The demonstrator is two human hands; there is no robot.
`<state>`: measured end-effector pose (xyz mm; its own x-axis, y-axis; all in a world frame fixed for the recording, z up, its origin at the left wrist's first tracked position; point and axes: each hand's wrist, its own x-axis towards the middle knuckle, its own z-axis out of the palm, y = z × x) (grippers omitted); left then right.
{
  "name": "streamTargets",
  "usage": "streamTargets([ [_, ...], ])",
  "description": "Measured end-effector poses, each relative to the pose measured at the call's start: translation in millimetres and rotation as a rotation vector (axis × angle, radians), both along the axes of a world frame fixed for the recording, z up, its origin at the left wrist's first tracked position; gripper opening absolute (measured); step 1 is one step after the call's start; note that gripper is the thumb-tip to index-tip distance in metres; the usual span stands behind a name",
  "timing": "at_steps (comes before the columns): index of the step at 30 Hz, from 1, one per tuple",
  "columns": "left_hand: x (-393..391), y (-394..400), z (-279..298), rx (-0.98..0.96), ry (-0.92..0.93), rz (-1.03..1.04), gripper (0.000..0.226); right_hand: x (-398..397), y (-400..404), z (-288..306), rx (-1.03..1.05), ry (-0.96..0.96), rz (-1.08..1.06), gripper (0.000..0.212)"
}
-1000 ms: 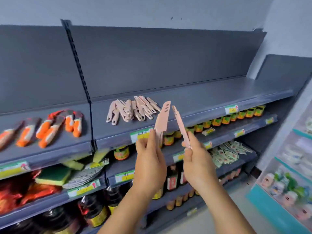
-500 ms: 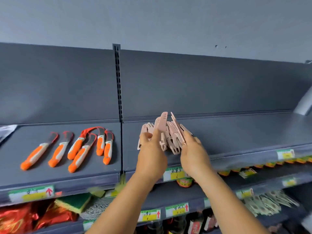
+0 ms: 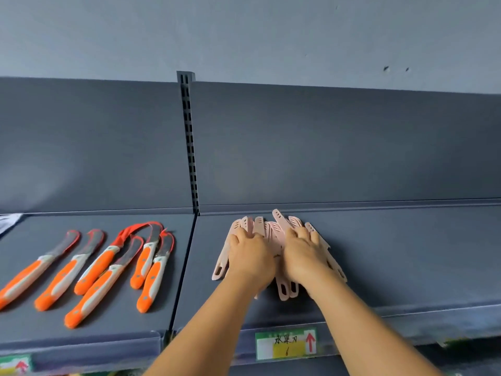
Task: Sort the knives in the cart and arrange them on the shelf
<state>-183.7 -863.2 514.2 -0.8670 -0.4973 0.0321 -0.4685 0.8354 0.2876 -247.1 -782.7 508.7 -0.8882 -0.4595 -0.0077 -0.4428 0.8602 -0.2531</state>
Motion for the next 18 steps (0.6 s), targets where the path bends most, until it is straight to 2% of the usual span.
streamTargets([
  [3,-5.7,-4.8,-7.9,-0.089,-0.075,-0.048,0.038,-7.3,-2.9,-9.8,0.021,-0.008,0.018,0.070],
  [8,-14.6,-13.0,-19.5,-0.032,-0.039,-0.071,0.031,-9.9,-5.5,-11.9,-0.001,-0.045,0.020,0.064],
  [10,-13.1,-13.3,-20.5,0.038,0.040,-0.050,0.026,-9.4,-4.6,-11.8,-0.012,-0.055,0.023,0.070],
  [12,-11.4,-14.5,-22.4,0.077,0.158,-0.032,0.032,-6.1,-1.3,-8.1,-0.070,-0.051,0.033,0.074],
  [15,-4.3,-11.4,-20.7,0.106,0.315,-0.077,0.044,6.7,7.8,3.8,-0.158,-0.004,0.052,0.063],
  [18,15.5,-0.1,-9.5,0.113,0.445,-0.144,0.042,29.4,20.7,15.5,-0.227,0.090,0.045,0.053],
])
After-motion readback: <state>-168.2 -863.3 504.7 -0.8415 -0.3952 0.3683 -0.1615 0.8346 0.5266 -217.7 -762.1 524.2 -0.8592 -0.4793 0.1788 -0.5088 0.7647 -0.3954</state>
